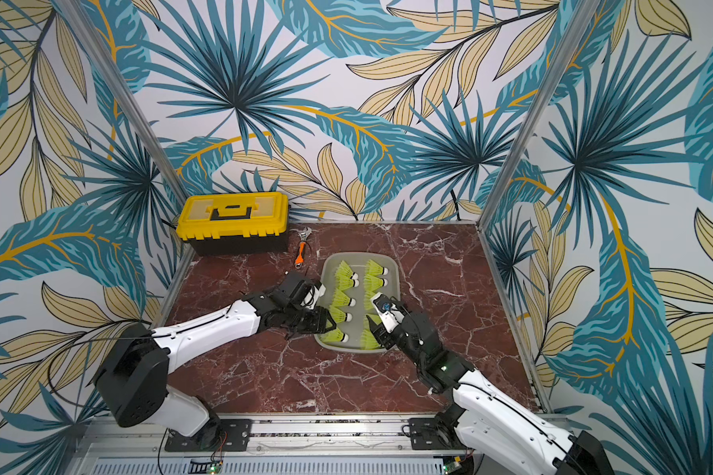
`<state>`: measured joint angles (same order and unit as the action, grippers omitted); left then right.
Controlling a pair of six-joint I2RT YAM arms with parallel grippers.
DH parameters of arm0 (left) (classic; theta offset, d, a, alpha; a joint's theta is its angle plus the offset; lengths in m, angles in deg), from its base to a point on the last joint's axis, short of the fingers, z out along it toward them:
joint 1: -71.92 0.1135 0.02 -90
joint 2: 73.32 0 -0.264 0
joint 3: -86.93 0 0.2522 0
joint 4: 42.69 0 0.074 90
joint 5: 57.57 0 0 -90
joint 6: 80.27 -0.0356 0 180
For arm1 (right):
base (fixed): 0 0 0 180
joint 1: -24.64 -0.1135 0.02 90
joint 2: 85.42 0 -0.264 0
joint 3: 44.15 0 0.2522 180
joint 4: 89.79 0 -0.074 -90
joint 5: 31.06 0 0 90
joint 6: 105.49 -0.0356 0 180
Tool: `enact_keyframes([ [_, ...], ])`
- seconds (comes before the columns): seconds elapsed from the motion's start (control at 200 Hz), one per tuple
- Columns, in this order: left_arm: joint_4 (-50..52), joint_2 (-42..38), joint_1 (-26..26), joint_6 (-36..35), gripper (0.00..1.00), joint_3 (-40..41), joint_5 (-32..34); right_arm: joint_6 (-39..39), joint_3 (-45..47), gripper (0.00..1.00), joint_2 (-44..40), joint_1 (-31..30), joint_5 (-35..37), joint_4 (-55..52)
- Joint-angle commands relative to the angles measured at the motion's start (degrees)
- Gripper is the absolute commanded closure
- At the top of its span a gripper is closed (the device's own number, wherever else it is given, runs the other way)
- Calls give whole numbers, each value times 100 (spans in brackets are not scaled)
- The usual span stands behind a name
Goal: Put the shuttlecocks into the storage box
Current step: Place the shuttlecock in the storage box, then reset both arms
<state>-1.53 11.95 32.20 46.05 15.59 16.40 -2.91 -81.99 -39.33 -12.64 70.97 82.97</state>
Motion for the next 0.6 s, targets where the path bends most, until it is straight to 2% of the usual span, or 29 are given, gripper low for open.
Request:
enact_keyframes([
  [0.0, 330, -459, -7, -308, 46, -239, 1040, -245, 148, 29, -69, -1, 714, 276],
  [0.265, 310, -1360, 87, -489, 39, 231, 3360, -614, 218, 28, 18, 1, 2311, 571],
  [0.436, 125, -1850, 203, -695, 28, 613, 4855, -739, 195, 25, 173, -3, 3220, 607],
  [0.596, -353, -2384, 456, -1088, 18, 1087, 5685, -974, 144, 22, 366, 121, 3578, 510],
])
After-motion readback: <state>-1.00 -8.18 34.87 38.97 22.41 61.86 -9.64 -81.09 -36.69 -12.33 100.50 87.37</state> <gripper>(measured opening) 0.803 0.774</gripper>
